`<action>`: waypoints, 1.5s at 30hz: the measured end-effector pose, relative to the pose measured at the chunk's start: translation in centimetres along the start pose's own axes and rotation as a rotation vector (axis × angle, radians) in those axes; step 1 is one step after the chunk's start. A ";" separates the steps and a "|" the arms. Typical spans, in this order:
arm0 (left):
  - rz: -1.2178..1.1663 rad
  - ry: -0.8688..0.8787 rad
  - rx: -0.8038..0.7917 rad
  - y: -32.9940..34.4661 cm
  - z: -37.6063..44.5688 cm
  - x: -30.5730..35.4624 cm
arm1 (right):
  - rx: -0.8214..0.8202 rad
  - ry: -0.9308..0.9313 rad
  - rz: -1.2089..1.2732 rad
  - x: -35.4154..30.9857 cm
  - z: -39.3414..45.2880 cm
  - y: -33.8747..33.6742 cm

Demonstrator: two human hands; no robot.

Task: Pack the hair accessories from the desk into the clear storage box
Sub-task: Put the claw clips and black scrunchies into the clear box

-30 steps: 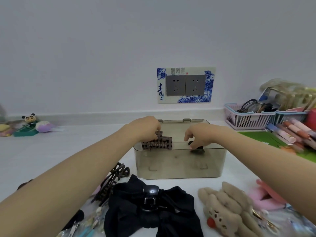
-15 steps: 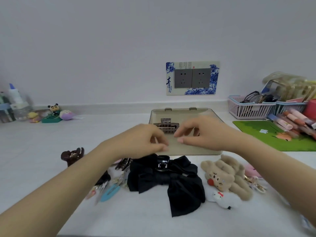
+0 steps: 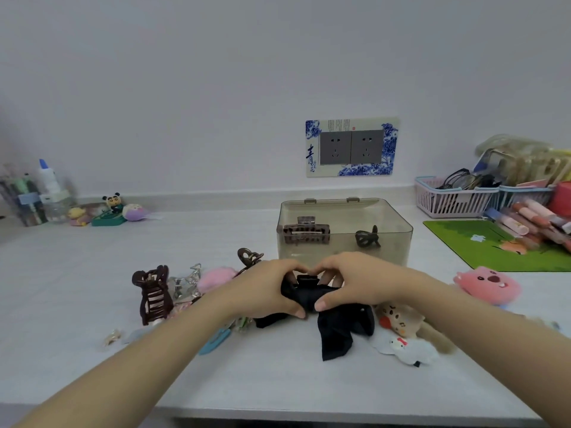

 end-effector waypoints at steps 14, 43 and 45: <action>-0.153 0.155 0.309 -9.2 2.8 4.0 | 0.250 -0.096 0.260 0.6 -1.1 -9.9; 0.346 0.135 -0.358 -1.9 21.0 4.5 | 0.240 0.215 -0.111 13.3 7.7 -15.5; 0.370 0.124 -0.367 -1.4 21.4 4.3 | 0.259 0.211 -0.142 13.3 7.7 -15.2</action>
Point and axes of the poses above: each hand's wrist, its own z-axis towards the middle knuckle, its own y-axis out of the palm, x = y × z, the point moved 3 cm from there along z, towards the middle knuckle, and after that the axes turned 7 degrees about -x, right-handed, at the moved point
